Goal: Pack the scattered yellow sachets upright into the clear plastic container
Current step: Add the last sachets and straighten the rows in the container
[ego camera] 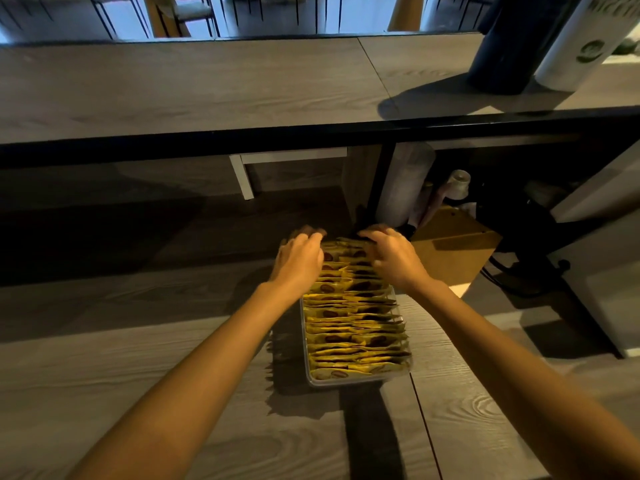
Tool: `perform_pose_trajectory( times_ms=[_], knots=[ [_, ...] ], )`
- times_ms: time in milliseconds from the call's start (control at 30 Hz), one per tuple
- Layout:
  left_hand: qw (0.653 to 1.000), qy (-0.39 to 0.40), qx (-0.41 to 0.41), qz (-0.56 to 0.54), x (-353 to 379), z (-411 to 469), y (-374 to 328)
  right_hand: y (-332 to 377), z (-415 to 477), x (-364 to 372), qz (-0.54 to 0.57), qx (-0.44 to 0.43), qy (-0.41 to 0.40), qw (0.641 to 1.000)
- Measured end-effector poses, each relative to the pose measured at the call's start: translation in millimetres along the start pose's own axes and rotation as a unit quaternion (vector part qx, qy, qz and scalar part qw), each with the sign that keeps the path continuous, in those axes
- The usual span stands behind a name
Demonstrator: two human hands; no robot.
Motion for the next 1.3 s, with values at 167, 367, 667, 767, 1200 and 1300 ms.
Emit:
perform_pose_trajectory(
  times_ms=[167, 367, 667, 767, 1200, 1300],
  knots=[
    [0.999, 0.003, 0.020, 0.028, 29, -36, -13, 9, -33, 17, -0.024, -0.020, -0.043, 0.999],
    [0.998, 0.060, -0.013, -0.002, 44, -25, -5, 1, -21, 37, -0.068, 0.013, 0.070, 0.995],
    [0.995, 0.096, -0.019, 0.019, 46, 2, 8, -2, 7, 37, -0.111, 0.038, 0.114, 0.986],
    [0.992, 0.121, -0.018, -0.019, 40, 0, 5, 2, 2, 31, -0.100, 0.029, 0.106, 0.989],
    [0.999, 0.033, -0.024, -0.022, 45, -110, -37, 15, -111, 23, -0.047, 0.047, 0.035, 0.997],
    [0.998, 0.058, -0.027, 0.001, 63, -119, -36, 10, -125, 40, -0.048, 0.055, 0.058, 0.996]
  ],
)
Point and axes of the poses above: each hand's wrist, its own z-axis towards the middle knuckle, its own x-axis out of the palm, y = z × x, the point moved 4 cm from there along z, towards the middle knuckle, and after that the axes turned 7 degrees about x, right-handed, at the moved point
